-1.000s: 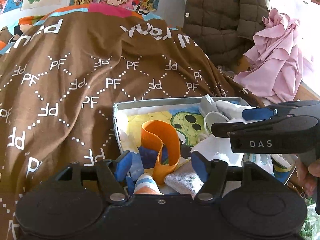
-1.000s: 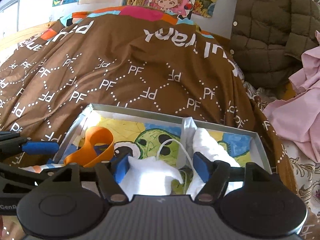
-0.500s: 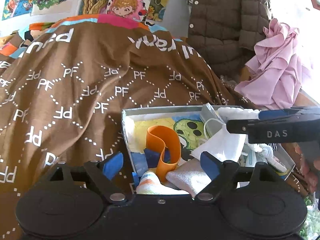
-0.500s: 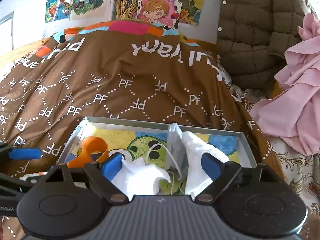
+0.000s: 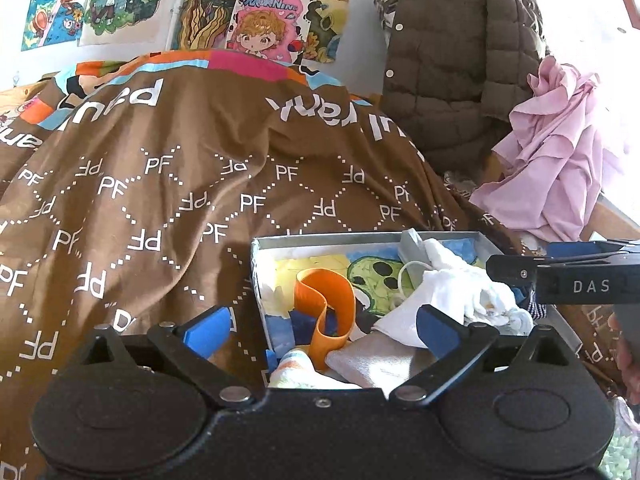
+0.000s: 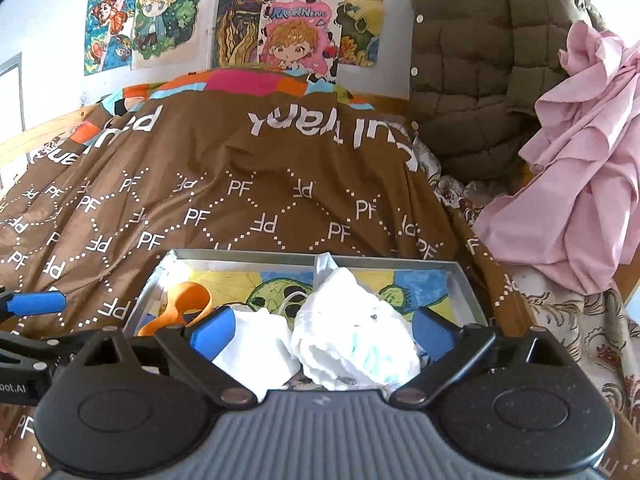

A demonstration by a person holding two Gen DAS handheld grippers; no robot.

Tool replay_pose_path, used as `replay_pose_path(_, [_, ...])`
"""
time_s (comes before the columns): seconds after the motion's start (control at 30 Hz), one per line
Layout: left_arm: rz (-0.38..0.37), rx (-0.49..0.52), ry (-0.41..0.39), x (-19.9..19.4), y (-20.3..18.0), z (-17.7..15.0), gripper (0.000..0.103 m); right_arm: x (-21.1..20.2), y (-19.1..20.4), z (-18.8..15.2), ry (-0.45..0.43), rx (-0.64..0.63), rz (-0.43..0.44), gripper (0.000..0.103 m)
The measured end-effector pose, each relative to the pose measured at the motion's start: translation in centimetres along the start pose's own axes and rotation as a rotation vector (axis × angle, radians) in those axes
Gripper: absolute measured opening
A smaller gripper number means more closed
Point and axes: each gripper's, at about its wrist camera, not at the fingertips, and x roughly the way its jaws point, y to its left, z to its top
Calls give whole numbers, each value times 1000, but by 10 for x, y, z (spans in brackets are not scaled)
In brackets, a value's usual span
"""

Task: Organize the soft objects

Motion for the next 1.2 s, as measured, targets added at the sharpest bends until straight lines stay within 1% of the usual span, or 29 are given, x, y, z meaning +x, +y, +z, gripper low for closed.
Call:
replay_pose_path(0.23, [7,6,-26,-11,-8,-1,101,-18,-2,-1,-41,-8,5,100])
replay_pose_path(0.33, [-10,-2,-42,-16,-10,0,101,-25,-2,-2,-58,-18,6,100])
replay_pose_path(0.5, [-14,-14,-76,-25,-13,1,102,-37,-3,-5,-91,-39,1,101])
replay_pose_path(0.83, [17,-9,-111,-36,-25,-7,102,-56,-10,-10,-132,-45,4,102])
replay_pose_path(1.07, [45,-15,-144,-41,-32,-10,102,-62,-17,-17,-139,-26,2,102])
replay_pose_path(1.2, [71,-39,-170,-46,-33,-14,102,-60,-19,-23,-135,-30,6,102])
